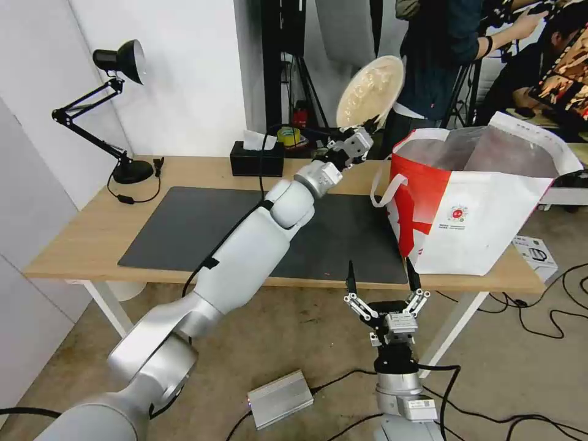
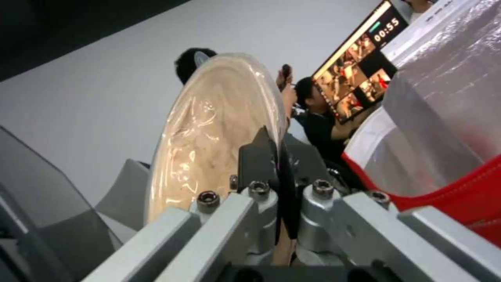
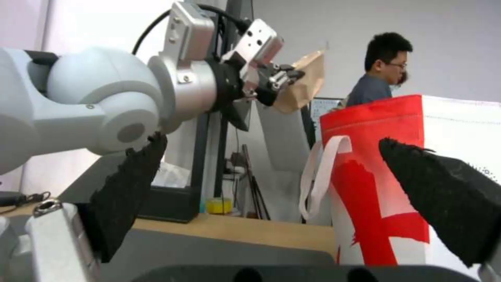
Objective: Pick up the trash from the table and place it into the takeout bag.
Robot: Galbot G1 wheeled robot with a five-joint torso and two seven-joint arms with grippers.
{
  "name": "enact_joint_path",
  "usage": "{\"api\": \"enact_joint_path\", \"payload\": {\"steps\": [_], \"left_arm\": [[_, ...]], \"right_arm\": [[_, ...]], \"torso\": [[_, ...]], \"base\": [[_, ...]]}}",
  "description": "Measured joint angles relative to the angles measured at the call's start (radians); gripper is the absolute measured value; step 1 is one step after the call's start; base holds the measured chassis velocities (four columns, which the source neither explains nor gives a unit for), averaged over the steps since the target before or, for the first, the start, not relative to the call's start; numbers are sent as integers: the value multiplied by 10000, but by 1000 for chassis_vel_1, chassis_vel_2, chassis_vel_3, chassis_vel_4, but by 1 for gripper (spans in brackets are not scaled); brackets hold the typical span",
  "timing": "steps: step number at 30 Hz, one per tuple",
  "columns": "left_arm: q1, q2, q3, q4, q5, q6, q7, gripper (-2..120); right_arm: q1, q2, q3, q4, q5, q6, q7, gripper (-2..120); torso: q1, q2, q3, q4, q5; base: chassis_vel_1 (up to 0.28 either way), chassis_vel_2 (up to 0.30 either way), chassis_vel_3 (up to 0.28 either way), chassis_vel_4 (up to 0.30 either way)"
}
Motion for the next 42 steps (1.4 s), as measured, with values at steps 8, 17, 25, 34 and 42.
{"api": "enact_joint_path", "payload": {"steps": [8,17,25,34,42], "left_arm": [[-281,-110,371,251,-155,-189,-70,0],[-412,-235,759,366,-328,-252,-248,0],[-732,-393,1130,619,-469,-468,-296,0],[-1025,-540,1725,1001,-700,-669,-345,0],[-1359,-692,1997,1418,-790,-887,-358,0]], "right_arm": [[10,27,-12,21,-11,14,-4,100],[-76,53,-101,24,-33,76,-4,100],[-55,89,-132,23,-39,86,-4,100],[-49,185,-226,17,-42,110,-2,100],[-76,269,-347,-4,-84,174,-1,100]], "torso": [[0,0,0,0,0],[0,0,0,0,-1],[0,0,0,0,-1],[0,0,0,0,-1],[0,0,0,0,-2]], "base": [[0,0,0,0],[0,0,0,0],[0,0,0,0],[0,0,0,0],[0,0,0,0]]}}
